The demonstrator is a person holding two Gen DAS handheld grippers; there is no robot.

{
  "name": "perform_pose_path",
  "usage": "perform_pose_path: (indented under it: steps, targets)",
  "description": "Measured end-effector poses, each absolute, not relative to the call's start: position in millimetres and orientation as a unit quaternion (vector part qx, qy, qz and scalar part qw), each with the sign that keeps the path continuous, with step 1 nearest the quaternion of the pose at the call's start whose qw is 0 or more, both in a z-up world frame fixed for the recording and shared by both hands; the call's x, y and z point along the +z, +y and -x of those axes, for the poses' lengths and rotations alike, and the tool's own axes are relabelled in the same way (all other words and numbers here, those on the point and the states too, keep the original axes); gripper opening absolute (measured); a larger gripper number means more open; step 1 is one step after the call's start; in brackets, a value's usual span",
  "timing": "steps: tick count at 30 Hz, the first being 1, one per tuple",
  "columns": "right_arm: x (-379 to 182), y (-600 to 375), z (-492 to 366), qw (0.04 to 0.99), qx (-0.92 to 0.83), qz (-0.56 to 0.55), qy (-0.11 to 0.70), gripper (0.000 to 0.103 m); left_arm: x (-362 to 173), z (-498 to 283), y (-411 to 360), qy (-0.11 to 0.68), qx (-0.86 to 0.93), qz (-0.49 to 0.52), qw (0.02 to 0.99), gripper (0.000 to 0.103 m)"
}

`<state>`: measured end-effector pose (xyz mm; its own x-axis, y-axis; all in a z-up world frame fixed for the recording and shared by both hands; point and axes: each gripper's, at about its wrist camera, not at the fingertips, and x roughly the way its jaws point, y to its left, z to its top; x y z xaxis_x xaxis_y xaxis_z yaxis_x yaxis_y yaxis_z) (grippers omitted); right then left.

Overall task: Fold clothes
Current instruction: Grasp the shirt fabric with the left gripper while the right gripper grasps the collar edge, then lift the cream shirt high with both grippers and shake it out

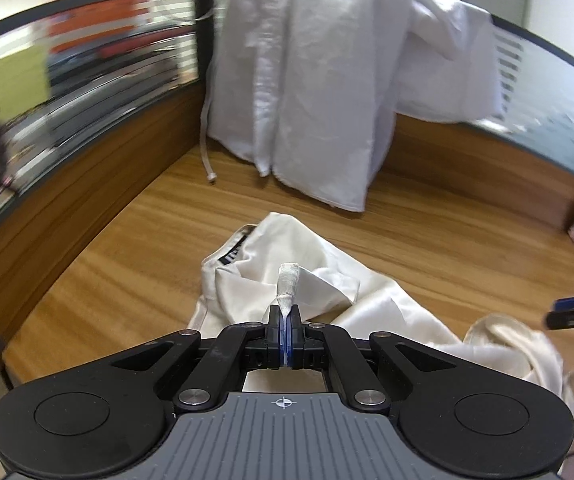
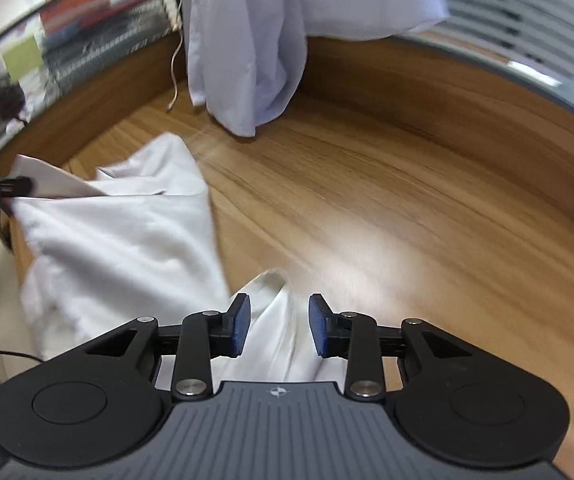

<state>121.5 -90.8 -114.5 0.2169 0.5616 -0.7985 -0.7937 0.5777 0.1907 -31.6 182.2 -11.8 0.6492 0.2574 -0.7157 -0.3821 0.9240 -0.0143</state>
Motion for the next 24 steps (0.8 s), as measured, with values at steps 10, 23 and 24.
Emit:
perform_pose_path:
  steps: [10,23,24]
  targets:
    - [-166,-36,-169,0.692,0.484,0.190,0.501,0.028,-10,37,177,0.352,0.233,0.138,0.896,0.003]
    - [-145,-122,-179,0.779,0.374,0.094,0.495,0.001,0,23,198,0.305,0.236,0.127,0.914,0.003]
    - [-141,-137,-178,0.787,0.359,0.079,0.495,0.001,1,21,201,0.306,0.237,0.125,0.914,0.003]
